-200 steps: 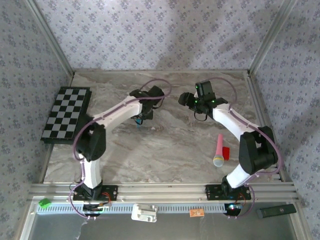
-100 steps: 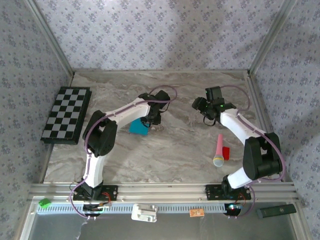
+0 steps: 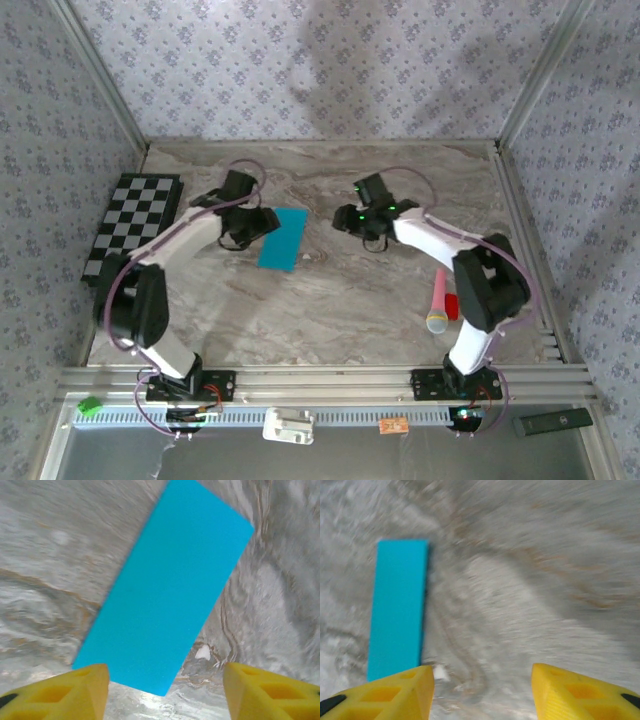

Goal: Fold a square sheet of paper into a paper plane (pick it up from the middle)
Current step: Move the paper to the center of the table.

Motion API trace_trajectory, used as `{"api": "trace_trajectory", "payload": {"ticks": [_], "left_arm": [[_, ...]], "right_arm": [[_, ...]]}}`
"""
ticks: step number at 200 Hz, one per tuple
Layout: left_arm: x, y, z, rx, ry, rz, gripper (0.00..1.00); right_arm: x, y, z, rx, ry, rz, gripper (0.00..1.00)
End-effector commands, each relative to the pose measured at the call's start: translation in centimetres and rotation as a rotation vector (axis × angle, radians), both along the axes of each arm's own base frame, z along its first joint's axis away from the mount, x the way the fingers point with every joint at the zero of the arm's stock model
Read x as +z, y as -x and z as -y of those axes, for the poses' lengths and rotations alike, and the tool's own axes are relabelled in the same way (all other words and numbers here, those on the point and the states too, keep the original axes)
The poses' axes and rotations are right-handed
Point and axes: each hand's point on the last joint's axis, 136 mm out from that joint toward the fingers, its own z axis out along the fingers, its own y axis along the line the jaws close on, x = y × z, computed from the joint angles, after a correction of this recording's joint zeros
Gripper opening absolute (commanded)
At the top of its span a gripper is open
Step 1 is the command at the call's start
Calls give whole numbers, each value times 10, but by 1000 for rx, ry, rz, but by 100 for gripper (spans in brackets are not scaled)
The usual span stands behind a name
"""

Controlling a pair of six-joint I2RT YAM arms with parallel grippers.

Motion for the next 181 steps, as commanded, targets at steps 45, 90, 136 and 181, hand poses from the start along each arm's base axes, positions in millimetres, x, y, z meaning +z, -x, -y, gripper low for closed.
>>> {"api": "trace_trajectory", "payload": {"ticks": [45,90,136,181], "left_arm": [[1,28,-80,215,82,16,93],[-2,34,-87,239,102,22,100],[-9,31,-80,212,126,-3,100],[-11,31,-67,125,150,-23,100]], "right_arm": [[-23,26,-121,301,-6,-75,49],[-58,27,-143,375,48,-134,48],[-90,37,-120,422,156,-215,48],[-98,68,-63,621,245,-267,48]]}}
